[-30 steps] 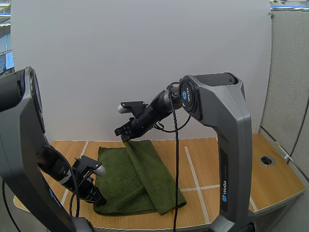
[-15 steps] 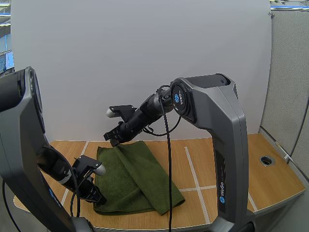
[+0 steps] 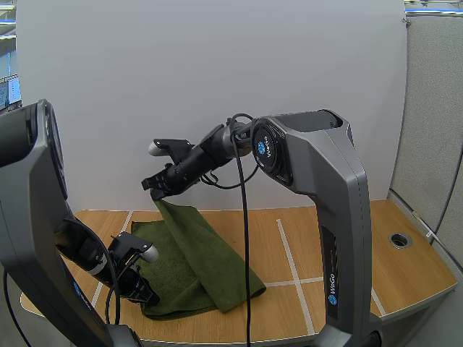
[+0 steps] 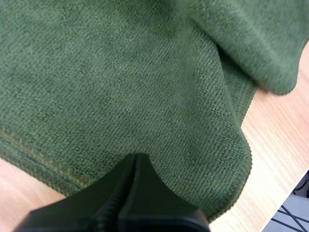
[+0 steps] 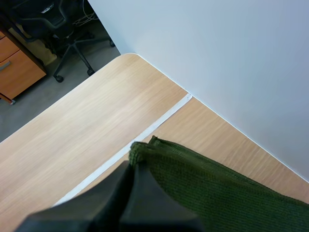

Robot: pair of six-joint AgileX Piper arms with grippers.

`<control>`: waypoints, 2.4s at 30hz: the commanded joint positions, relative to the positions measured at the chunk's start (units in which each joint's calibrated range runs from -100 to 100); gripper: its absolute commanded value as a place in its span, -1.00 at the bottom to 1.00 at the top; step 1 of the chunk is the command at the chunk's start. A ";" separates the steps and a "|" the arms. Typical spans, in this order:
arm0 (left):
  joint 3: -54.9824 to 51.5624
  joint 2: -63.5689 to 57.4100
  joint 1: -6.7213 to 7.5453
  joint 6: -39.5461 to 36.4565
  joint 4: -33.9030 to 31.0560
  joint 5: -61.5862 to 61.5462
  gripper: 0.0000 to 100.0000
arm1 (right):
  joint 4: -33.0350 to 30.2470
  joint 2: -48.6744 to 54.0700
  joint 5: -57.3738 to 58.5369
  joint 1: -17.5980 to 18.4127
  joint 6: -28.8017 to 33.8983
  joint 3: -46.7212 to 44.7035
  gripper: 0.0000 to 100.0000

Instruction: Fold the towel

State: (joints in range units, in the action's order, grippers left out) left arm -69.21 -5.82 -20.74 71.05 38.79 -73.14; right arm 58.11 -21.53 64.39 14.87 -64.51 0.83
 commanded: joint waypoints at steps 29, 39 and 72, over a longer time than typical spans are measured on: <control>-2.53 -0.02 0.22 0.67 0.00 6.06 -1.00 | -2.25 -8.86 -8.94 5.88 0.34 8.30 -1.00; -2.53 -0.02 0.22 0.67 0.00 6.06 -1.00 | -2.25 -12.44 -7.53 5.95 0.55 12.26 -1.00; -2.53 -0.02 0.22 0.67 0.00 4.37 -1.00 | -9.50 -8.00 -5.63 6.26 5.04 12.35 1.00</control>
State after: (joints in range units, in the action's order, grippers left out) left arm -70.66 -6.34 -20.74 71.13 40.06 -71.00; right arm 55.39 -36.36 55.56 21.97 -63.65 12.78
